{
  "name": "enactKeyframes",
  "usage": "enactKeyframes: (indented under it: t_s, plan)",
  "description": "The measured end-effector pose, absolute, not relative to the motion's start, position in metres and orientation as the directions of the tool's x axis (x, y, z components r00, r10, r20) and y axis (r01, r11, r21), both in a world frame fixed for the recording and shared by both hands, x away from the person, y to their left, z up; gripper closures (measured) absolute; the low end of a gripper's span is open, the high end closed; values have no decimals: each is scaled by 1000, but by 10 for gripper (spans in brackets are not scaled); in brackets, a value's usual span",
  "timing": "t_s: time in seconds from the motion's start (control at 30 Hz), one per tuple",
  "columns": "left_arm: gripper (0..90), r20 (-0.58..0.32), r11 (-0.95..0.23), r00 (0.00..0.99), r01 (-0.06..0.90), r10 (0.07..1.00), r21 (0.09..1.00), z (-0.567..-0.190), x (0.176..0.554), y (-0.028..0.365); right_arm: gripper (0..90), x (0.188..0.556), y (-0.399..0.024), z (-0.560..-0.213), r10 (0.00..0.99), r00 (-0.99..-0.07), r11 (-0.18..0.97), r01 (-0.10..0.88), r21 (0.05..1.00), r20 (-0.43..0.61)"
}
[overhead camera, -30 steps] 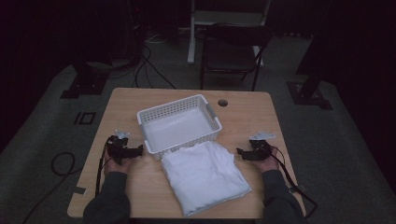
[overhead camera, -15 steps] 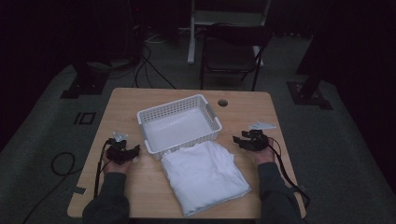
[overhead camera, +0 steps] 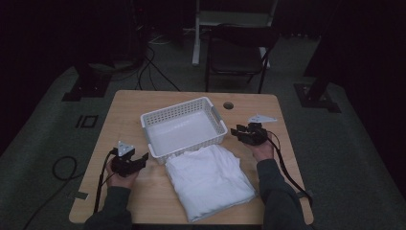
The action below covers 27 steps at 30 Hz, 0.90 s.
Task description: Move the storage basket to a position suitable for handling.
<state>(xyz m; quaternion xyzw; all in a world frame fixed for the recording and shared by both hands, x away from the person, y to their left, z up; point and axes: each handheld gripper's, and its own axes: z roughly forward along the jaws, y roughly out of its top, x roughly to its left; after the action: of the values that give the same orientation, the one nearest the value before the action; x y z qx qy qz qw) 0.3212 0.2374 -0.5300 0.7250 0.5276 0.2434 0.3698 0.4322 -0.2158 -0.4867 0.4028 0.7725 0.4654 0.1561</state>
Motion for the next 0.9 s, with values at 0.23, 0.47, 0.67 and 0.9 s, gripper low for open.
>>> enactKeyframes:
  t_s: [0.23,0.47,0.67,0.9]
  plan:
    - [355,-3,-227,388,545,922,807,-526,307,222,581,441,-202,-486,760,-632,227,480,847,154]
    - [353,-5,-235,417,521,909,820,-523,302,217,573,449,-192,-489,755,-634,233,499,835,168]
    - [347,19,-263,439,503,898,824,-522,298,212,584,453,-189,-493,756,-632,237,507,828,170]
    - [494,17,-271,442,519,897,810,-521,305,209,698,454,-188,-496,751,-637,248,514,821,172]
